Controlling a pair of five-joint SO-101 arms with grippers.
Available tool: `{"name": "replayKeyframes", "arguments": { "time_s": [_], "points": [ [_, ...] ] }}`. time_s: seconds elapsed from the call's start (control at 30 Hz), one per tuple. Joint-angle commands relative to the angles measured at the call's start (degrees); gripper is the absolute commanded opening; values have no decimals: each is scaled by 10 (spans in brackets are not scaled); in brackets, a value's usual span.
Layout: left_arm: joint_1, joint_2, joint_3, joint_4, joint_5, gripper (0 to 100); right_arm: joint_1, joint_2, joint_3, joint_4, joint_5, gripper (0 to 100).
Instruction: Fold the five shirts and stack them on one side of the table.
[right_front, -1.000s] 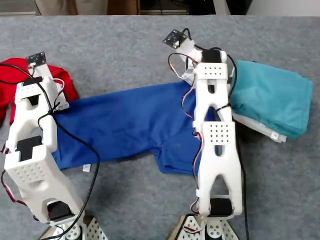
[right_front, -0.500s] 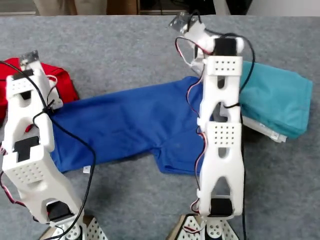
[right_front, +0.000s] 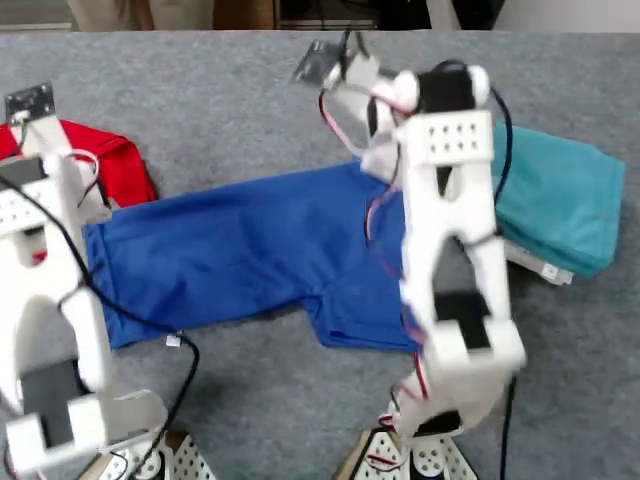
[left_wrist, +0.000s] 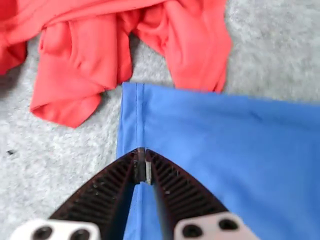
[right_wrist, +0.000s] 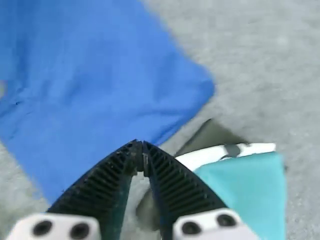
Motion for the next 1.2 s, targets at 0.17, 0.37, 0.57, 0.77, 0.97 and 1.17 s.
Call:
{"name": "replayKeyframes", "arguments": {
  "time_s": [0.17, 0.37, 0.57, 0.77, 0.97, 1.17],
  "points": [
    [-55, -177, 280, -185, -11, 18, -18, -343, 480, -90, 88, 5],
    [-74, -166, 372, -302, -8, 18, -21, -497, 737, -119, 175, 101],
    [-76, -104, 378, -351, -7, 18, -90, -598, 877, -122, 192, 210],
    [-78, -46, 343, -347, -7, 18, -129, -609, 959, -202, 168, 213],
    [-78, -43, 343, -347, -7, 18, -127, -575, 1001, -275, 166, 213],
    [-77, -43, 343, -348, -7, 18, -126, -502, 997, -336, 166, 210]
  ]
}}
